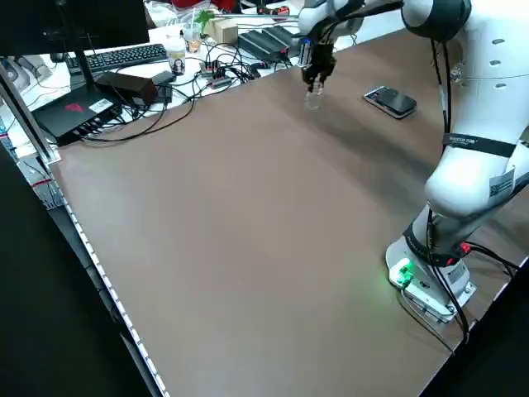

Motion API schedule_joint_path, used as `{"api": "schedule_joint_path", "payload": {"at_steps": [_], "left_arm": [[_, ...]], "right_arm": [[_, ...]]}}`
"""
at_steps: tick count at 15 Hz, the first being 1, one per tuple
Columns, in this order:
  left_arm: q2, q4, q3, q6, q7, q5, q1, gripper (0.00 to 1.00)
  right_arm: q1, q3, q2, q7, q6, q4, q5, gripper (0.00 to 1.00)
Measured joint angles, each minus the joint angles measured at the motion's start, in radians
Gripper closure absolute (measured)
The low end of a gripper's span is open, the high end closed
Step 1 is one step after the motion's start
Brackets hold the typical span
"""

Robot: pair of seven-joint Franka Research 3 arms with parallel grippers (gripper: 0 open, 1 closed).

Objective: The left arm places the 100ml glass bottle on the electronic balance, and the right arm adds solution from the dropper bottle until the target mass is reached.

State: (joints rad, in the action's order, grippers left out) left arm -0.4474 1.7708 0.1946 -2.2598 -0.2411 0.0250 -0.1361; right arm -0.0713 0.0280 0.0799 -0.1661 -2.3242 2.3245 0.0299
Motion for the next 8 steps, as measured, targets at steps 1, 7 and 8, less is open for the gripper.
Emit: {"api": "schedule_joint_path", "payload": {"at_steps": [1, 7, 8], "left_arm": [[0.000, -0.017, 0.000, 0.021, -0.028, 0.000, -0.035, 0.52], [-0.071, -0.173, -0.023, 0.116, -0.239, 0.000, -0.279, 0.52], [-0.094, -0.199, -0.046, 0.116, -0.270, 0.000, -0.323, 0.52]], "right_arm": [[0.000, 0.000, 0.001, 0.000, 0.000, 0.000, 0.000, 0.52], [0.000, 0.000, 0.006, -0.001, -0.004, 0.000, -0.001, 0.63], [0.000, 0.000, 0.007, -0.001, -0.006, 0.000, -0.001, 0.63]]}}
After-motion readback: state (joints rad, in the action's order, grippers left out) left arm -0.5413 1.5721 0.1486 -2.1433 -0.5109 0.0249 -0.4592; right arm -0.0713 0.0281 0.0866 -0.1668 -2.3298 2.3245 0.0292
